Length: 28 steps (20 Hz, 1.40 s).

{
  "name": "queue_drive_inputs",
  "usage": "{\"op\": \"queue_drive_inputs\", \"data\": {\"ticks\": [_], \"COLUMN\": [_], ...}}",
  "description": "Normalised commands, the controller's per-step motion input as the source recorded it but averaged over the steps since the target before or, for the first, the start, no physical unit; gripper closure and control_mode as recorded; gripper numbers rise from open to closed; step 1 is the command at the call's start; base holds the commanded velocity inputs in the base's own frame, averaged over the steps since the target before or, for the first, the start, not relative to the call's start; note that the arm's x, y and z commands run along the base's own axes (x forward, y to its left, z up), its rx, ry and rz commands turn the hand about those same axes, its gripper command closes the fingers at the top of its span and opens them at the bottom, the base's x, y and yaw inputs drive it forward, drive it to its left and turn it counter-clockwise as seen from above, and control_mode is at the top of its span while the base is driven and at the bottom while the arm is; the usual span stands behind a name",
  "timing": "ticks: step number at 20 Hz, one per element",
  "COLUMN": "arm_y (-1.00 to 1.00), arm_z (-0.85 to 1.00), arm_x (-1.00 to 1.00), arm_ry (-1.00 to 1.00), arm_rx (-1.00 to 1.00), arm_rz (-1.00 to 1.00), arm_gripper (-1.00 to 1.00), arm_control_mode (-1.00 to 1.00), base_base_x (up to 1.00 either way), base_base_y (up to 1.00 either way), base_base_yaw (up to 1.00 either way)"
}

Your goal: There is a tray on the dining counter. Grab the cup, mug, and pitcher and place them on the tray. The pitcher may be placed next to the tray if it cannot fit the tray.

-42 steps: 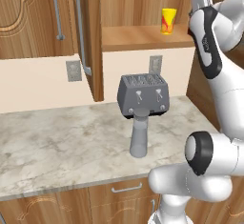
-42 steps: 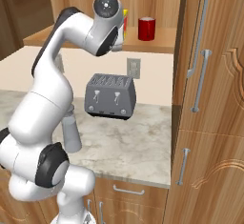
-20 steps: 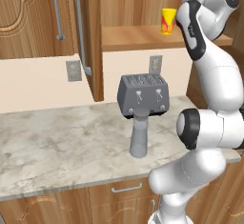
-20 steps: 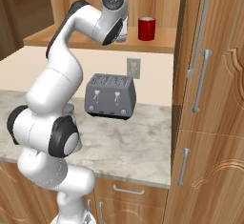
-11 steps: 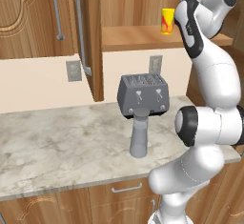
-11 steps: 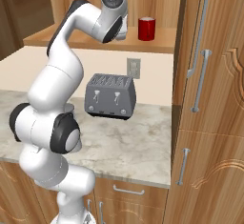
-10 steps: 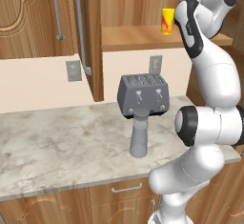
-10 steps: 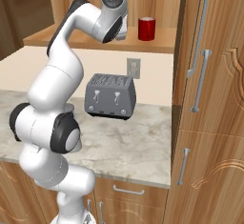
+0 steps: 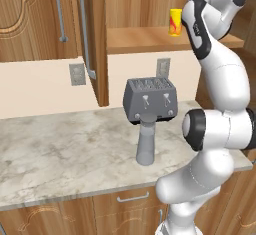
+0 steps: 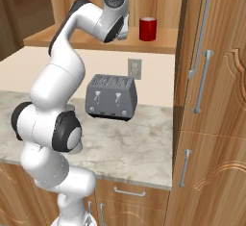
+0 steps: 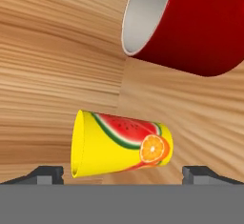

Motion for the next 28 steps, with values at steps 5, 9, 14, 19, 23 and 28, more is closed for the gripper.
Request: {"op": "queue_drive_inputs", "data": {"ticks": [5,9,14,19,23,28], "arm_y": [0.0,0.0,0.02,0.05,0.06,0.0], "arm_z": [0.0,0.0,0.0,0.0,0.0,0.0], "arm_x": [0.13,0.16,0.14,0.06,0.04,0.03], "arm_ry": [0.0,0.0,0.0,0.02,0.05,0.05], "arm_rx": [0.0,0.0,0.0,0.0,0.0,0.0], "arm_rz": [0.0,0.0,0.0,0.0,0.0,0.0], "arm_gripper": [-1.0,-1.0,-1.0,-1.0,-1.0,-1.0], "arm_control_mode": [-1.0,-1.0,-1.0,-1.0,-1.0,-1.0], "base_base_x": [0.0,0.0,0.0,0.0,0.0,0.0], "base_base_y": [0.0,0.0,0.0,0.0,0.0,0.0], "base_base_yaw": [0.0,0.0,0.0,0.0,0.0,0.0]}}
